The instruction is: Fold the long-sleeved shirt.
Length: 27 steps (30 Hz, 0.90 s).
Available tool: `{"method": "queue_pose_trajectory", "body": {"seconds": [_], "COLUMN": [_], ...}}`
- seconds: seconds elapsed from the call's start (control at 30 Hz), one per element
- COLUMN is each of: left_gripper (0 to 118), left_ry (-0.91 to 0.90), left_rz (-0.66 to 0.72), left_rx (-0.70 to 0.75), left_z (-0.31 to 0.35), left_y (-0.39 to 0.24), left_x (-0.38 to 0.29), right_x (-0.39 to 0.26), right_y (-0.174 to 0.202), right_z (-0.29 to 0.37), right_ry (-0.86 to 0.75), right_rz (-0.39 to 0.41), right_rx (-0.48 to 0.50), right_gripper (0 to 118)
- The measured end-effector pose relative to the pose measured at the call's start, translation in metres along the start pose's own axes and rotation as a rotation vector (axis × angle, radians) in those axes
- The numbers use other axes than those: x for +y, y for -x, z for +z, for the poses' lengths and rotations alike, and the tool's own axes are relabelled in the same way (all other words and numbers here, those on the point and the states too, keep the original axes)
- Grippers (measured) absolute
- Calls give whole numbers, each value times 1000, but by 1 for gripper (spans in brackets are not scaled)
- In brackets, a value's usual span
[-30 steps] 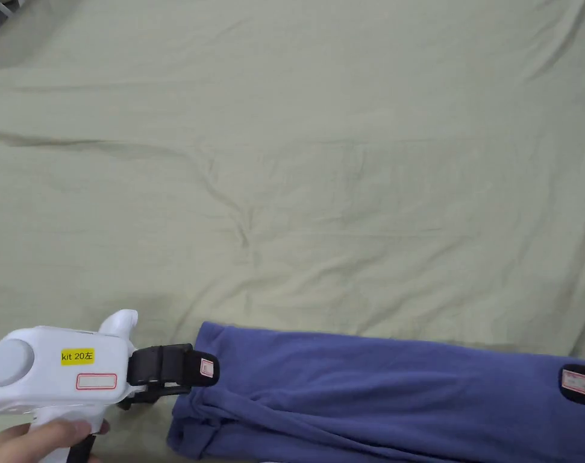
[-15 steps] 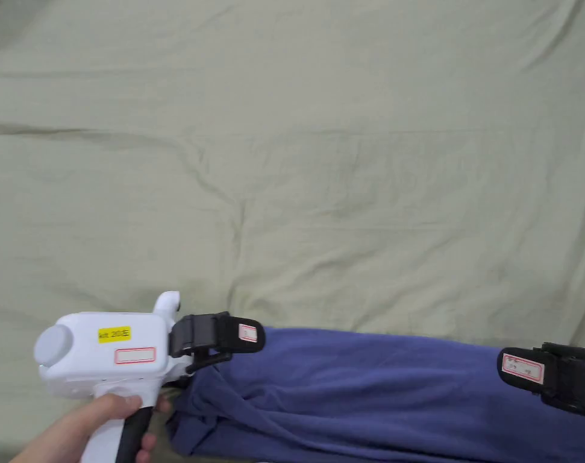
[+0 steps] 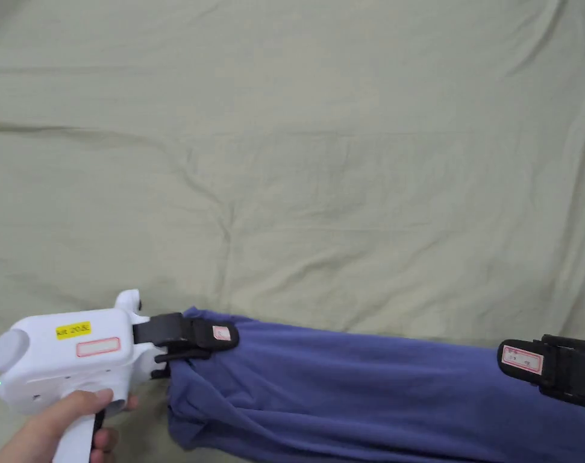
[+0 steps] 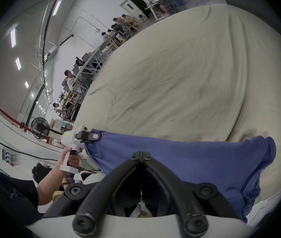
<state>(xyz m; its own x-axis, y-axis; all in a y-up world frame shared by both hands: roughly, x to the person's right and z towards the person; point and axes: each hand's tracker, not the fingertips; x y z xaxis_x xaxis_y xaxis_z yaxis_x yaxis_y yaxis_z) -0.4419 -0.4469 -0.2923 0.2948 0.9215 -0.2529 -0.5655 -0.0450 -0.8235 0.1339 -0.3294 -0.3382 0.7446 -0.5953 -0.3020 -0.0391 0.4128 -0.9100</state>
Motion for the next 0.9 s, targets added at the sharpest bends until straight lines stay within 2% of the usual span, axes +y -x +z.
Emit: {"method": "queue_pose_trajectory", "body": {"seconds": [0.13, 0.2, 0.33, 0.53, 0.57, 0.67, 0.73, 0.9], "left_gripper": [0, 0, 0, 0, 0, 0, 0, 0], "left_ry": [-83, -124, -199, -342, -373, -465, -526, -596], "left_rz": [42, -33, -15, 16, 34, 56, 86, 136], "left_rx": [-125, -60, -44, 155, 168, 226, 231, 403], "left_z": [28, 53, 104, 195, 205, 240, 252, 238], "left_y": [-30, -48, -50, -34, -16, -18, -24, -59], "left_x": [26, 44, 67, 80, 70, 56, 37, -9], "right_x": [9, 15, 25, 33, 34, 34, 32, 26], "right_y": [3, 5, 13, 32, 35, 43, 47, 53], "right_z": [-3, -6, -13, -27, -29, -34, -35, -33], "right_ry": [-18, -23, -42, -48, -46, -40, -38, -35], "right_rz": [-20, -27, -21, -5, 3, 24, 31, 47], "right_rx": [-5, -12, -14, 5, 7, 13, 15, 0], "right_gripper": [0, 0, 0, 0, 0, 0, 0, 0]}}
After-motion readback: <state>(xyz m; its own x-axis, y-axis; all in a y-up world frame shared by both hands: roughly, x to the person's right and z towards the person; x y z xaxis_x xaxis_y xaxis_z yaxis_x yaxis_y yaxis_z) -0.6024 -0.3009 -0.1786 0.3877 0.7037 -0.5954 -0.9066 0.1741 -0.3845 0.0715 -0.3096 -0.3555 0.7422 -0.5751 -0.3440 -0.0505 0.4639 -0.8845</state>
